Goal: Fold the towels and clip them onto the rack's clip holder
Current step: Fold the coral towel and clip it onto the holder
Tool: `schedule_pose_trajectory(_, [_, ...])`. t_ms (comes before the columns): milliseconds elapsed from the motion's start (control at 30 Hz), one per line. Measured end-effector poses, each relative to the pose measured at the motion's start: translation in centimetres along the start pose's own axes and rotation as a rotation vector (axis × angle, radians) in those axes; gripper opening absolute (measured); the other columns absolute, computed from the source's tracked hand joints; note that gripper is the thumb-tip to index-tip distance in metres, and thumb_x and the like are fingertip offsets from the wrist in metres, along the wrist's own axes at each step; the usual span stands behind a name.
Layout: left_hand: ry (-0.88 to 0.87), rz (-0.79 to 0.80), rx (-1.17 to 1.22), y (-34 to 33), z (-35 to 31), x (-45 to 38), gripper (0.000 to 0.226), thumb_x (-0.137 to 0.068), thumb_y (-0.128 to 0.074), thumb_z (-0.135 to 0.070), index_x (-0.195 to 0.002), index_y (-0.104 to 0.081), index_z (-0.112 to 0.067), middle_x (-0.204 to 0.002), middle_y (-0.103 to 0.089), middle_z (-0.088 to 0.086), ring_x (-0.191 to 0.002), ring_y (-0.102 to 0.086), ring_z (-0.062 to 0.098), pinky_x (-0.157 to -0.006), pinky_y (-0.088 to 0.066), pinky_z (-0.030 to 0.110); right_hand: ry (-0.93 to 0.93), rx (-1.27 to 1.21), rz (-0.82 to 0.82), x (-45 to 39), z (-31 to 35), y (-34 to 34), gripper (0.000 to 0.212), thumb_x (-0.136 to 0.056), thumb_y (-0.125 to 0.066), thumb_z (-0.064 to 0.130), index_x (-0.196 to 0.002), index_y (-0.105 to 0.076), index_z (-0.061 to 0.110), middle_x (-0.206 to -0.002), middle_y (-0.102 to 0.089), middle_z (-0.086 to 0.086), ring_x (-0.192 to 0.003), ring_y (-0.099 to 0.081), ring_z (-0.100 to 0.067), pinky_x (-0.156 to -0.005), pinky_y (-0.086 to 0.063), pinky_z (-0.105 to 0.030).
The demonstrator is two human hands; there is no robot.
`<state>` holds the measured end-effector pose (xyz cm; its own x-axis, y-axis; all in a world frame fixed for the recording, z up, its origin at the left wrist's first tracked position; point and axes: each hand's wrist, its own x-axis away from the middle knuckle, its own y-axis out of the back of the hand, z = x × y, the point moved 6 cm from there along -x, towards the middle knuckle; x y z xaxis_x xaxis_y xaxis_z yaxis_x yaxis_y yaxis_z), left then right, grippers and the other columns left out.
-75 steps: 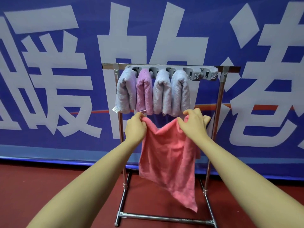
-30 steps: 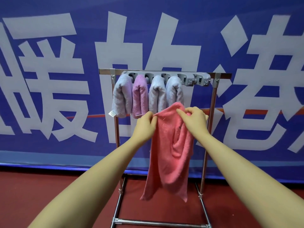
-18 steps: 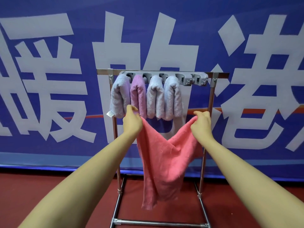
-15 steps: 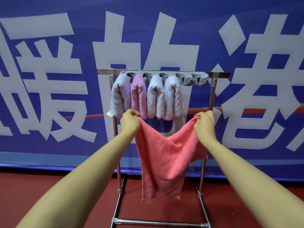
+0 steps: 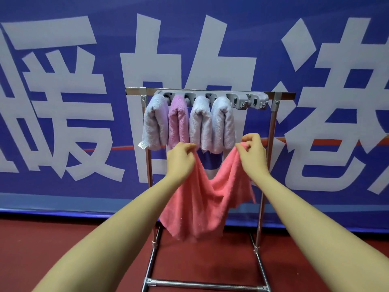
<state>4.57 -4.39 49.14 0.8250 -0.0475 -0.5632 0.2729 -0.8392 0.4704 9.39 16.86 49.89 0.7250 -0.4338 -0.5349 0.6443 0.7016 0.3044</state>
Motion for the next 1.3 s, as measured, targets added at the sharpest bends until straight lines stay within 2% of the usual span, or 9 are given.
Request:
schedule_pose_trajectory(133, [-0.123,0.118,-0.045,-1.7,-2.3,1.0,0.028,-0.087,-0.057,-0.019,-0.113,-0.067,-0.021,-0.106,-0.06,-0.005,-0.105,-0.053,0.011,-0.077,-0.018,0.025,0.112,-0.09,0.141,0.4,2.0,-1.8,0.016,-0.089,-0.06,0.012,-0.097,-0.046,0.014,-0.074,-0.053,0.002,-0.066,-0.05,-0.01,-0.063,-0.041,-0.028])
schedule_pose_trajectory(233, [-0.197,0.221,-0.134,-3.3,-3.0,1.6,0.035,-0.081,-0.059,-0.041,-0.111,-0.067,-0.025,-0.1,-0.056,-0.006,-0.102,-0.049,0.013,-0.079,-0.019,0.028,0.113,-0.147,0.233,0.8,2.9,-3.2,0.019,-0.089,-0.057,0.009,-0.099,-0.041,0.014,-0.071,-0.053,0.001,-0.066,-0.053,-0.014,-0.068,-0.044,-0.033])
schedule_pose_trajectory(333, [-0.209,0.211,-0.11,-3.9,-3.2,2.1,0.015,-0.085,-0.061,-0.033,-0.081,-0.064,-0.019,-0.084,-0.049,-0.011,-0.094,-0.048,0.016,-0.072,-0.017,0.03,0.116,-0.195,0.3,1.5,3.5,-4.0,0.02,-0.089,-0.054,0.005,-0.101,-0.039,0.013,-0.073,-0.055,-0.004,-0.069,-0.055,-0.016,-0.07,-0.046,-0.032])
schedule_pose_trajectory(400, [-0.164,0.174,-0.072,-3.6,-3.1,2.3,0.021,-0.088,-0.058,-0.027,-0.068,-0.053,-0.022,-0.071,-0.044,-0.012,-0.086,-0.049,0.018,-0.07,-0.017,0.03,0.098,-0.241,0.329,1.9,3.5,-4.1,0.022,-0.089,-0.053,0.001,-0.102,-0.039,0.011,-0.077,-0.057,-0.01,-0.072,-0.055,-0.02,-0.07,-0.046,-0.032])
schedule_pose_trajectory(533, [-0.087,0.117,0.009,-2.9,-2.9,2.0,0.019,-0.089,-0.058,-0.029,-0.071,-0.061,-0.022,-0.075,-0.054,-0.011,-0.087,-0.054,0.017,-0.075,-0.021,0.031,-0.004,-0.307,0.391,2.2,2.3,-3.7,0.037,-0.085,-0.058,-0.004,-0.11,-0.036,0.011,-0.092,-0.058,-0.007,-0.082,-0.056,-0.017,-0.075,-0.047,-0.028])
schedule_pose_trajectory(633, [-0.047,0.041,0.065,-1.9,-3.3,1.3,0.018,-0.088,-0.06,-0.03,-0.073,-0.066,-0.02,-0.08,-0.063,-0.004,-0.089,-0.057,0.016,-0.076,-0.021,0.03,-0.07,-0.258,0.432,2.9,0.9,-3.6,0.044,-0.082,-0.06,-0.007,-0.111,-0.033,0.012,-0.092,-0.055,-0.006,-0.074,-0.055,-0.01,-0.065,-0.048,-0.019])
schedule_pose_trajectory(867, [-0.018,-0.048,0.012,0.4,-4.0,0.1,0.021,-0.088,-0.058,-0.03,-0.077,-0.071,-0.017,-0.084,-0.071,-0.002,-0.089,-0.061,0.017,-0.077,-0.022,0.029,-0.075,-0.263,0.357,3.4,-0.2,-3.7,0.008,-0.083,-0.068,0.008,-0.08,-0.064,0.002,-0.067,-0.059,0.0,-0.056,-0.051,0.002,-0.059,-0.043,-0.013])
schedule_pose_trajectory(967, [-0.009,-0.067,0.024,1.4,-3.2,-0.4,0.019,-0.086,-0.061,-0.03,-0.081,-0.074,-0.017,-0.085,-0.074,-0.002,-0.089,-0.065,0.019,-0.092,-0.039,0.038,-0.053,-0.233,0.346,3.2,0.6,-3.8,0.027,-0.085,-0.068,0.018,-0.065,-0.057,0.003,-0.058,-0.048,-0.001,-0.053,-0.04,-0.002,-0.051,-0.034,-0.014])
schedule_pose_trajectory(1300, [0.182,-0.201,0.148,5.6,-0.2,-1.7,0.024,-0.089,-0.053,-0.011,-0.102,-0.073,-0.01,-0.102,-0.073,0.005,-0.098,-0.065,0.019,-0.091,-0.05,0.032,-0.148,-0.291,0.006,-0.5,2.7,-1.8,0.045,-0.085,-0.066,0.027,-0.052,-0.039,0.012,-0.052,-0.025,-0.005,-0.052,-0.024,-0.016,-0.05,-0.024,-0.028])
